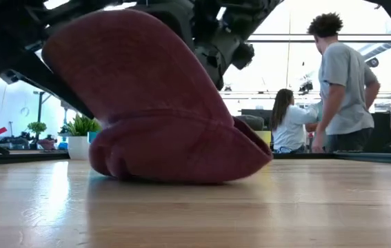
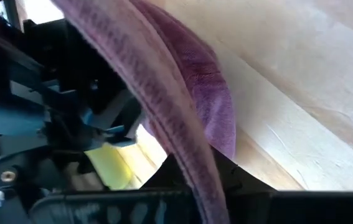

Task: Pick & Place hat
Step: Put the left red cap into the blue bin

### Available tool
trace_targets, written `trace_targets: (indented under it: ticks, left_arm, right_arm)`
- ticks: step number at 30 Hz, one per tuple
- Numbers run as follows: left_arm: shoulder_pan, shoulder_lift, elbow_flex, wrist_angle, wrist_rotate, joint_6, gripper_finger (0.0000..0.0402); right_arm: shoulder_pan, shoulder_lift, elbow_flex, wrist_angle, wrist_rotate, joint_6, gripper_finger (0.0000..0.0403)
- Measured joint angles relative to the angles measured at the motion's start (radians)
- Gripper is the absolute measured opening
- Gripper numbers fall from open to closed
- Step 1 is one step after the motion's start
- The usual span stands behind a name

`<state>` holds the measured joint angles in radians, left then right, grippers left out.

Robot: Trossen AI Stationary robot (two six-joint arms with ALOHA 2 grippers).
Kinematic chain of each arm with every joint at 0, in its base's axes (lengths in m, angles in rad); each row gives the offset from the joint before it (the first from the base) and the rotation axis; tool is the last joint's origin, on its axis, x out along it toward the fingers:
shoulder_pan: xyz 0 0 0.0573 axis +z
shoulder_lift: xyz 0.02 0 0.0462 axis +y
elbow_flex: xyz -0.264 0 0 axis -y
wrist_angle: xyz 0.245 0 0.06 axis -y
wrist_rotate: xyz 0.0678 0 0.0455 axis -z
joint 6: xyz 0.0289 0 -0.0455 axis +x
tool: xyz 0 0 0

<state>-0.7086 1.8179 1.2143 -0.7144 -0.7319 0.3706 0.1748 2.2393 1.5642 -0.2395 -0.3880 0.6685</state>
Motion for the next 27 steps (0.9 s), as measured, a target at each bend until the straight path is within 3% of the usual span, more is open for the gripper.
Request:
trace_targets:
  ticks: [15, 22, 27]
  left_arm:
    - [0.000, 0.001, -0.027, 0.000, -0.065, -0.031, 0.0008]
    - [0.002, 0.001, -0.027, -0.002, -0.082, -0.037, 0.0008]
    - [0.002, 0.002, -0.027, -0.003, -0.098, -0.038, 0.0008]
  right_arm:
    - [-0.009, -0.174, -0.001, -0.143, 0.080, -0.396, 0.0150]
    - [-0.011, -0.219, -0.003, -0.320, 0.157, -0.502, 0.0150]
    - [-0.011, -0.242, -0.016, -0.408, 0.340, -0.521, 0.0150]
